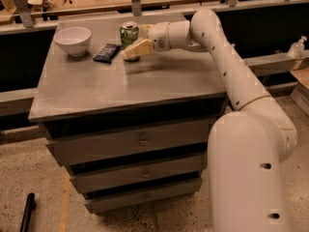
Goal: Move green can near rxbar blueberry
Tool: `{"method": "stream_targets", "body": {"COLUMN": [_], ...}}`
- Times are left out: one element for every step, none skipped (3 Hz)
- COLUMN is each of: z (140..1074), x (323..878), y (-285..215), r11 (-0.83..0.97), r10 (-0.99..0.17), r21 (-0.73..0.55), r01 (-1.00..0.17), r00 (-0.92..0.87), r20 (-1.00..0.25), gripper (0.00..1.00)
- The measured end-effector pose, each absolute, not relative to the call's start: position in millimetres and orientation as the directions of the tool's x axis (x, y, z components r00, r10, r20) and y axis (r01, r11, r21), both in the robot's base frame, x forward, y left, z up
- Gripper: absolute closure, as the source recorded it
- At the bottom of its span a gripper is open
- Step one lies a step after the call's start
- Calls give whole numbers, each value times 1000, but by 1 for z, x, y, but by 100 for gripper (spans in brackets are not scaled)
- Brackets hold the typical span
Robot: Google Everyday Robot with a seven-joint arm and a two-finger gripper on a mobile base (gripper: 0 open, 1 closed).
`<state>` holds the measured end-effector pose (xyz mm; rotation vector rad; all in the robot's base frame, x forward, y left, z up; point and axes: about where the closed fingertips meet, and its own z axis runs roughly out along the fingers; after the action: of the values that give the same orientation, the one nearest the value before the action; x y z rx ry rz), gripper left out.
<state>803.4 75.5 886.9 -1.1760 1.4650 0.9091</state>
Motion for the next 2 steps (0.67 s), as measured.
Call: {"method": "stream_targets", "body": {"z": [908, 936], "x": [803, 799], "y": [70, 59], "r11": [268, 298], "r10": [-180, -247], "r21": [-70, -163], "r01": [-961, -940], "r00": [22, 89], "r20": [-983, -965], "gripper": [0, 0]}}
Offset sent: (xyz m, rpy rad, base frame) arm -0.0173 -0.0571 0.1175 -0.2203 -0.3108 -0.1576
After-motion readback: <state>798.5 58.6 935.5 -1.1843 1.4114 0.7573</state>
